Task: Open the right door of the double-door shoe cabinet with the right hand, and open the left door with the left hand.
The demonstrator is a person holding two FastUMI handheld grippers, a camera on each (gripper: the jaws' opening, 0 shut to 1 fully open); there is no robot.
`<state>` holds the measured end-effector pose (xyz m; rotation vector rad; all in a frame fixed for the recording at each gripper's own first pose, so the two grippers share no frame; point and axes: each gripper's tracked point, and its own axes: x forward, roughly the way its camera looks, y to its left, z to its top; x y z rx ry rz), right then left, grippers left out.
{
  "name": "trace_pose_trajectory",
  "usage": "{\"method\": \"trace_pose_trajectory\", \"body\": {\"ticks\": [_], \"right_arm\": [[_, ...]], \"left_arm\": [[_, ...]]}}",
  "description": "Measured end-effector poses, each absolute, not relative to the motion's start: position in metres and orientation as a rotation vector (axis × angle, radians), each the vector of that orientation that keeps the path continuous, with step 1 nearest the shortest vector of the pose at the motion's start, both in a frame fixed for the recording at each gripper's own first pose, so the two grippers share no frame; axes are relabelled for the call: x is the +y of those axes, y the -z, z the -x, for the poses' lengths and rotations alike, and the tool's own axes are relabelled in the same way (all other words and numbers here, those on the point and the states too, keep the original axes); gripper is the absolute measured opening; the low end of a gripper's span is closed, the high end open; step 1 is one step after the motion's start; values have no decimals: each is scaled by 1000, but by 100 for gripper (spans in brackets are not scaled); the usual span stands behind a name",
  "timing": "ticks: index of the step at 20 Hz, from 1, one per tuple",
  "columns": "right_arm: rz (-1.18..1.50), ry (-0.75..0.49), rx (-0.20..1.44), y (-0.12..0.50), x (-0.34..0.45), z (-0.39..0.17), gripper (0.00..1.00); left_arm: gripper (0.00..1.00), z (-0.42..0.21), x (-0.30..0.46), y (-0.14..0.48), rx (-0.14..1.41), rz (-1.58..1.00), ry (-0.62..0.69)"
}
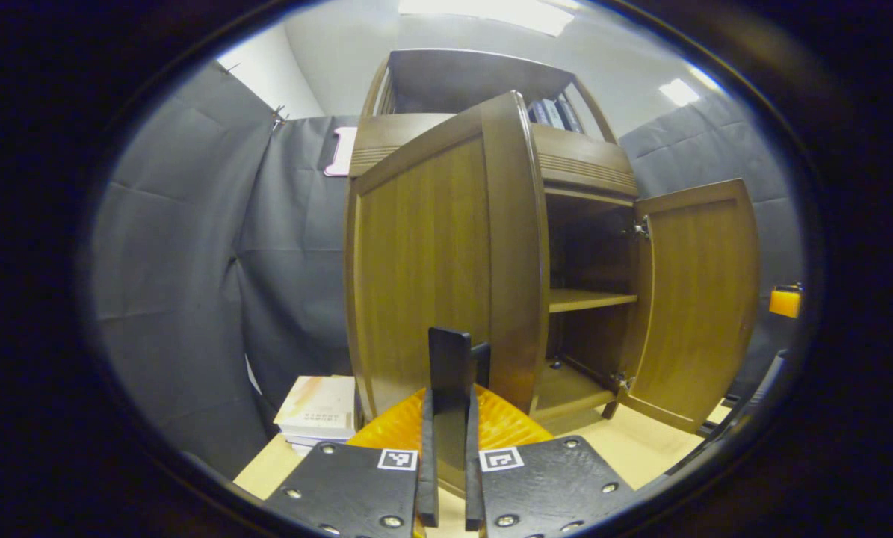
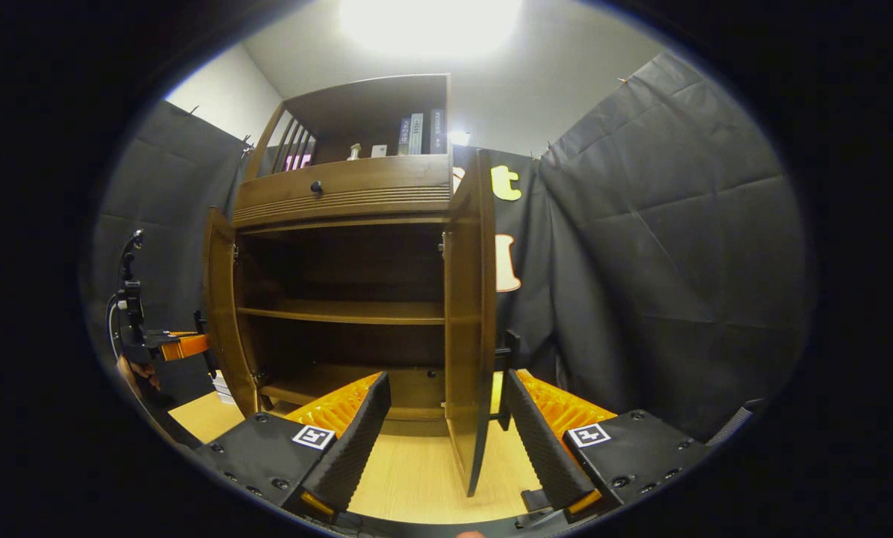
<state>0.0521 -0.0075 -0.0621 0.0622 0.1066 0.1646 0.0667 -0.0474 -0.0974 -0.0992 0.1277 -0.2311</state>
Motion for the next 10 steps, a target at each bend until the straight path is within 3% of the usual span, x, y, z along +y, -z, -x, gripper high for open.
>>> {"method": "trace_pose_trajectory", "body": {"ticks": [10], "right_arm": [[-69, -223, 109, 62, 51, -51, 97]], "left_arm": [[15, -51, 5, 109, 152, 117, 217]]}}
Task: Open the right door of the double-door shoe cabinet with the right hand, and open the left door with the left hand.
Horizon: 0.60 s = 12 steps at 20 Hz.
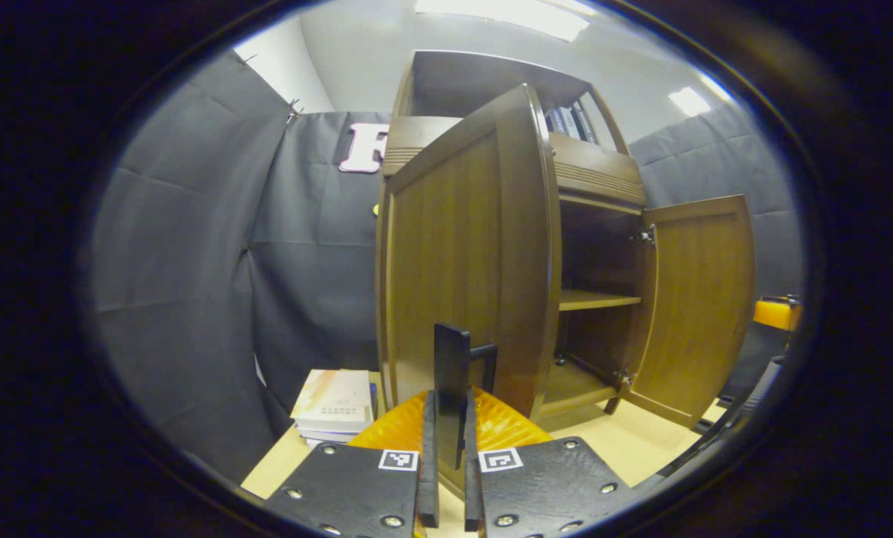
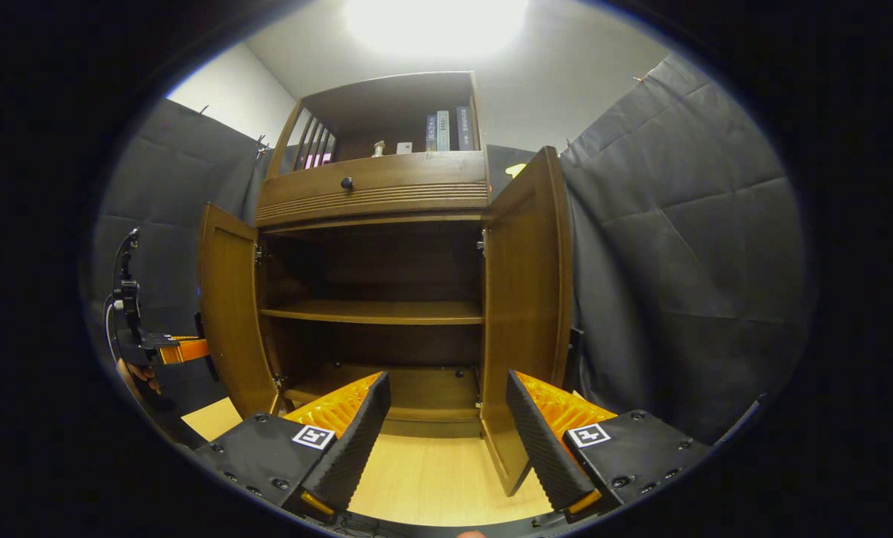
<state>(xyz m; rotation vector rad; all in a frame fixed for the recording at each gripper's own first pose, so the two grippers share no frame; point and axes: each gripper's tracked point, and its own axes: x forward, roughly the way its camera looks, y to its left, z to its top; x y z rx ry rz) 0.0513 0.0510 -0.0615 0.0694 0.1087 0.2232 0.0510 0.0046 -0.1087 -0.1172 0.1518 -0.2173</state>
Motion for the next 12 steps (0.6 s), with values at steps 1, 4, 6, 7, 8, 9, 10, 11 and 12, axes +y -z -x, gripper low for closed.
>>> {"method": "trace_pose_trajectory", "body": {"ticks": [1, 4, 6, 7, 8, 9, 10, 11, 12], "right_arm": [[-70, -226, 107, 61, 57, -51, 97], [-68, -237, 114, 64, 73, -50, 92], [-62, -245, 115, 63, 85, -50, 97], [-59, -247, 113, 61, 90, -50, 97], [-58, -248, 111, 62, 94, -49, 97], [-59, -250, 112, 62, 98, -48, 97], [-61, -251, 113, 62, 102, -48, 97], [-62, -250, 113, 63, 106, -47, 97], [-64, -246, 114, 64, 108, -46, 97]], "left_arm": [[15, -50, 10, 114, 165, 119, 216], [15, -47, 34, 117, 162, 124, 192], [12, -49, 48, 118, 161, 126, 178], [12, -49, 56, 118, 159, 121, 168], [12, -48, 63, 118, 152, 117, 164], [12, -46, 68, 118, 148, 114, 162], [12, -46, 73, 118, 143, 110, 159], [12, -46, 79, 117, 141, 106, 156], [17, -45, 86, 117, 139, 103, 150]]}}
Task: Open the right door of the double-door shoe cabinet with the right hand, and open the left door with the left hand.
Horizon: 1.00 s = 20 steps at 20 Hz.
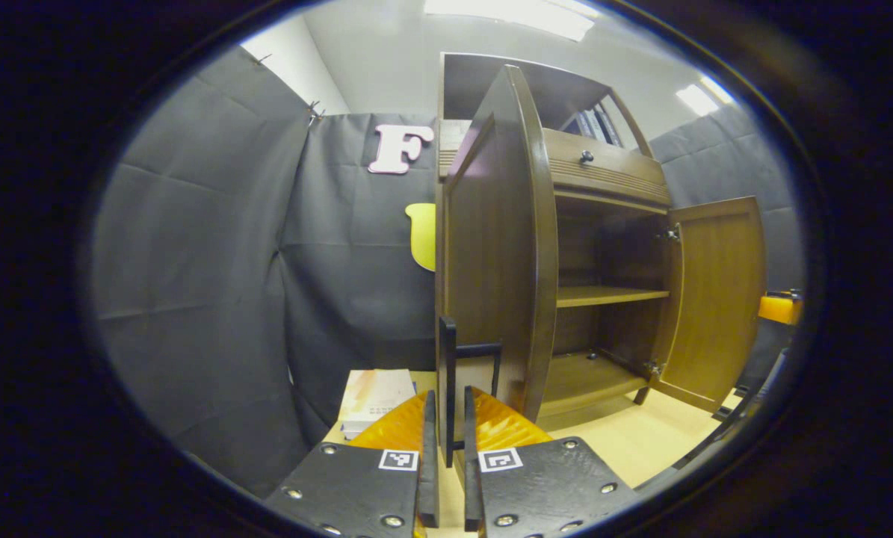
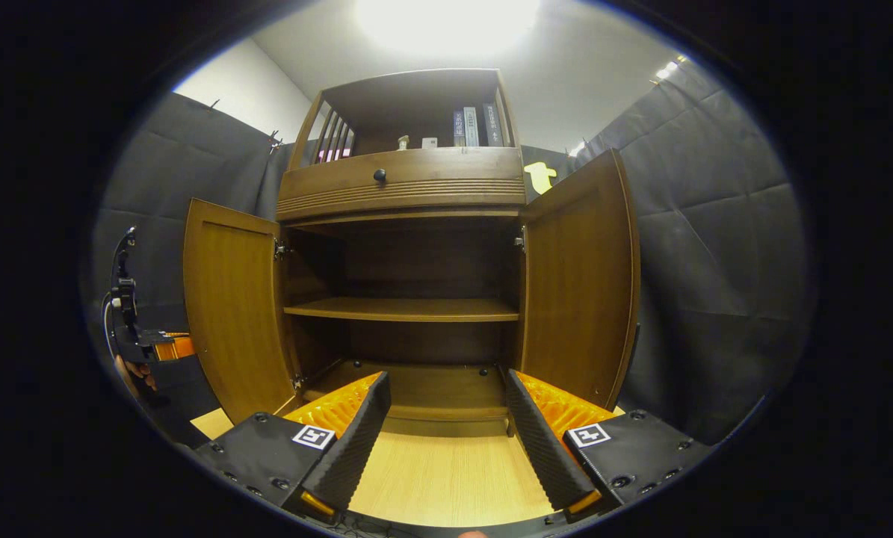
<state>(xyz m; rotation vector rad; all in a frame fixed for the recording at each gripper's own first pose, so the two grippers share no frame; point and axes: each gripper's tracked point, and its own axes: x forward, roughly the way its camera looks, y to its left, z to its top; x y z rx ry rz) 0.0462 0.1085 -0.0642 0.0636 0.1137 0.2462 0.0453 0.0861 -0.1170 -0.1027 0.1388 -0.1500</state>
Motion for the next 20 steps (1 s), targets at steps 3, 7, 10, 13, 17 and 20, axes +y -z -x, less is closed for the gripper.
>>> {"method": "trace_pose_trajectory", "body": {"ticks": [3, 7, 10, 13, 17, 20], "right_arm": [[-61, -234, 105, 65, 114, -42, 97], [-68, -242, 101, 64, 114, -36, 92], [-64, -249, 85, 59, 105, -34, 98], [-60, -257, 79, 54, 95, -30, 98], [-53, -251, 58, 44, 70, -15, 93], [-53, -250, 45, 38, 59, -4, 93]], "left_arm": [[14, -42, 106, 114, 127, 84, 124], [17, -32, 131, 106, 106, 61, 51], [14, -19, 141, 100, 98, 62, 8], [16, 1, 134, 84, 80, 67, -16], [17, 33, 112, 60, 56, 74, -11], [17, 55, 95, 47, 45, 69, -7]]}}
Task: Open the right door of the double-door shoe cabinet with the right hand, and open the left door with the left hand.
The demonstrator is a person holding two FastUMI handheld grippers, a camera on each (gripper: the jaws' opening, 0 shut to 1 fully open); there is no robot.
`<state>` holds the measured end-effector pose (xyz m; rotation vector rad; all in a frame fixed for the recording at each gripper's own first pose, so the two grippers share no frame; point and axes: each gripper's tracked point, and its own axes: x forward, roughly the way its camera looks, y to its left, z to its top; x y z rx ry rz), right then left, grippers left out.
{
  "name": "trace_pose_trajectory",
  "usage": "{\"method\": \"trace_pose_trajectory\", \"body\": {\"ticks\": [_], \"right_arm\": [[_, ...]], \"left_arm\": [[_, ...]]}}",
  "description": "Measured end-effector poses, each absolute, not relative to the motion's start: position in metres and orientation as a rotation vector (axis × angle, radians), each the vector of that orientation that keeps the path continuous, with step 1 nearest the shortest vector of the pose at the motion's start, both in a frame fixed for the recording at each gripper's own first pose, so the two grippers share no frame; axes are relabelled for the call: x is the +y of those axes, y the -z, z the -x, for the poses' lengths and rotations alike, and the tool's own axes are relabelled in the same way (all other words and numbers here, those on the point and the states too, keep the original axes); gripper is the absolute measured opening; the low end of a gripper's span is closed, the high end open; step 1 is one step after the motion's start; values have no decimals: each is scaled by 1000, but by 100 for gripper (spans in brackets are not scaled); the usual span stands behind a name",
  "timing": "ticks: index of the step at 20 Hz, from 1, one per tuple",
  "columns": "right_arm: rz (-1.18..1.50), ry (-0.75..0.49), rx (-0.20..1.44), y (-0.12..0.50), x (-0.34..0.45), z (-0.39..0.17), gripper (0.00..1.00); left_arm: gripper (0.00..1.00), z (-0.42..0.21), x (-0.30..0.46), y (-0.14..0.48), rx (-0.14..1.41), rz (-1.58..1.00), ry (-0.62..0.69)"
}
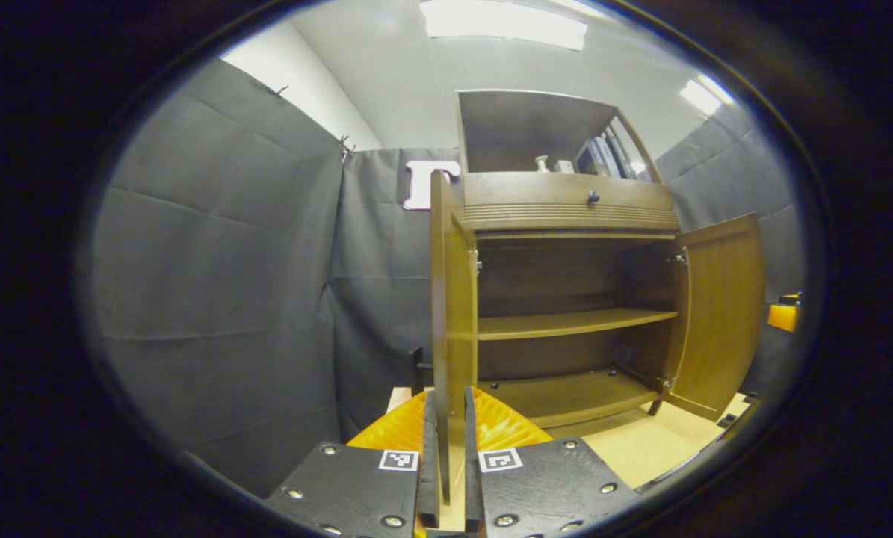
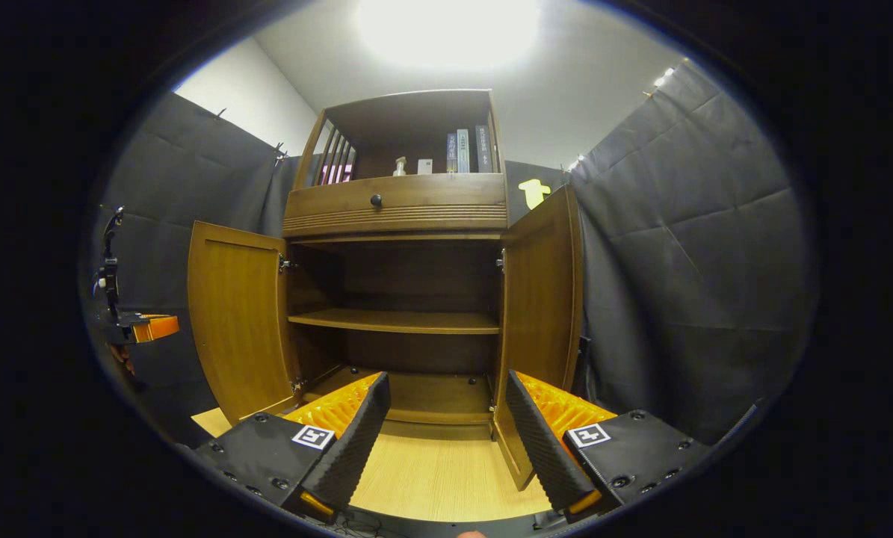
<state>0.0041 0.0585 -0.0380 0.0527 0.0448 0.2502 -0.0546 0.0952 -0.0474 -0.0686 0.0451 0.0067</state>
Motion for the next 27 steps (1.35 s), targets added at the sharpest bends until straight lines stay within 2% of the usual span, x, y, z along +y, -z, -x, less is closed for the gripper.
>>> {"method": "trace_pose_trajectory", "body": {"ticks": [3, 4, 6, 7, 10, 11, 12, 13, 14, 16, 17, 18, 19, 20, 22, 23, 24, 25, 27], "right_arm": [[-48, -247, 34, 34, 47, 7, 93], [-48, -248, 33, 34, 44, 12, 98], [-49, -246, 33, 35, 37, 19, 98], [-51, -244, 34, 35, 35, 22, 93], [-55, -239, 30, 35, 26, 29, 98], [-55, -237, 30, 36, 23, 31, 93], [-56, -236, 27, 35, 20, 32, 98], [-58, -235, 26, 34, 19, 33, 98], [-60, -234, 24, 33, 17, 34, 93], [-63, -233, 21, 32, 14, 35, 93], [-62, -233, 21, 33, 13, 36, 98], [-62, -232, 22, 33, 12, 36, 93], [-62, -232, 22, 33, 11, 36, 93], [-62, -232, 22, 34, 10, 36, 98], [-64, -231, 24, 34, 9, 36, 98], [-64, -230, 23, 34, 9, 35, 93], [-63, -229, 22, 34, 8, 35, 98], [-63, -228, 22, 34, 7, 34, 98], [-62, -226, 22, 34, 7, 33, 98]], "left_arm": [[17, 72, 82, 35, 35, 74, -3], [17, 78, 77, 33, 32, 76, -3], [17, 87, 71, 29, 26, 78, -2], [15, 94, 65, 28, 23, 76, 0], [12, 108, 56, 22, 15, 65, -5], [12, 112, 54, 19, 13, 67, -7], [13, 115, 51, 18, 11, 68, -10], [14, 121, 50, 16, 11, 70, -16], [17, 121, 51, 16, 9, 70, -21], [17, 128, 50, 13, 5, 63, -33], [17, 130, 49, 12, 6, 60, -39], [17, 130, 46, 12, 5, 59, -36], [20, 131, 46, 12, 6, 55, -42], [22, 130, 47, 13, 5, 51, -44], [27, 131, 47, 12, 4, 44, -49], [29, 131, 45, 12, 6, 44, -48], [35, 132, 46, 12, 6, 44, -51], [41, 131, 46, 13, 5, 46, -54], [41, 131, 47, 13, 7, 54, -55]]}}
